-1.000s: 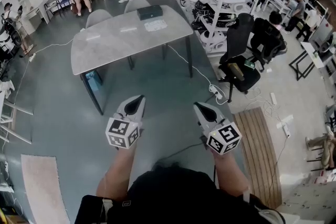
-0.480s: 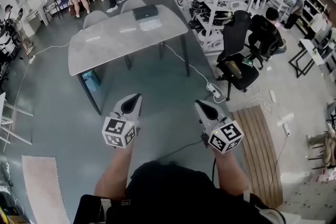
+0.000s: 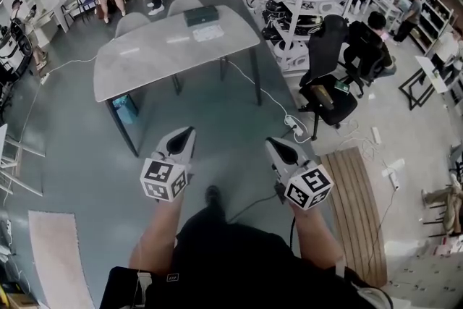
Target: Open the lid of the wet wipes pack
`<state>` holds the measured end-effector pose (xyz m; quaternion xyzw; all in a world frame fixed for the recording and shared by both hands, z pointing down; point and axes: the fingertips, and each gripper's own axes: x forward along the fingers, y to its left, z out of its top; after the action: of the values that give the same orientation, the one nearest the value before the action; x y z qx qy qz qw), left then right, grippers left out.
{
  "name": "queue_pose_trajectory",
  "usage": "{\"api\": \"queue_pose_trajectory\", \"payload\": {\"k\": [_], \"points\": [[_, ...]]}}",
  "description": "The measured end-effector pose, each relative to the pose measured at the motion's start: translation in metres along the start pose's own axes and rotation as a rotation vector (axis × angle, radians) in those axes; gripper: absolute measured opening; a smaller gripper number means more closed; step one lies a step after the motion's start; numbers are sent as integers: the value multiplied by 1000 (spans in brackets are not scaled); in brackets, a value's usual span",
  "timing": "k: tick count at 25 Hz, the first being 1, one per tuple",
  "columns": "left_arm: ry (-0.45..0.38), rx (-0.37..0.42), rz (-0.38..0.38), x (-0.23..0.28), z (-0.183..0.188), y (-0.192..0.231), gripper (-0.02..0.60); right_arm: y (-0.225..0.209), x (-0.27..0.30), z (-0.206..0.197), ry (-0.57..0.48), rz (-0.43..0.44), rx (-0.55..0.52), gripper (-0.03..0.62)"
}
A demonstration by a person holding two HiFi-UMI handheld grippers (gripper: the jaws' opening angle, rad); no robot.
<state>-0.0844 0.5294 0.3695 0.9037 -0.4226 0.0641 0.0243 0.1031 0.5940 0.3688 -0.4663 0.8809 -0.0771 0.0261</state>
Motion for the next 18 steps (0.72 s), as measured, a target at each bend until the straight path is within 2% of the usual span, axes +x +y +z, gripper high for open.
{"api": "queue_pose_trajectory", "payload": {"k": [5,9,18], "points": [[-10,-5,-1,12,4,27,11,-3,28,1,15,-3,-4,3],[-10,-19,-5,46,-1,57,11,-26,66,-2,40,-1,-10,3],[9,-40,-15,122,0,160,11,-70,189,-7,102,-16,29,3]]}}
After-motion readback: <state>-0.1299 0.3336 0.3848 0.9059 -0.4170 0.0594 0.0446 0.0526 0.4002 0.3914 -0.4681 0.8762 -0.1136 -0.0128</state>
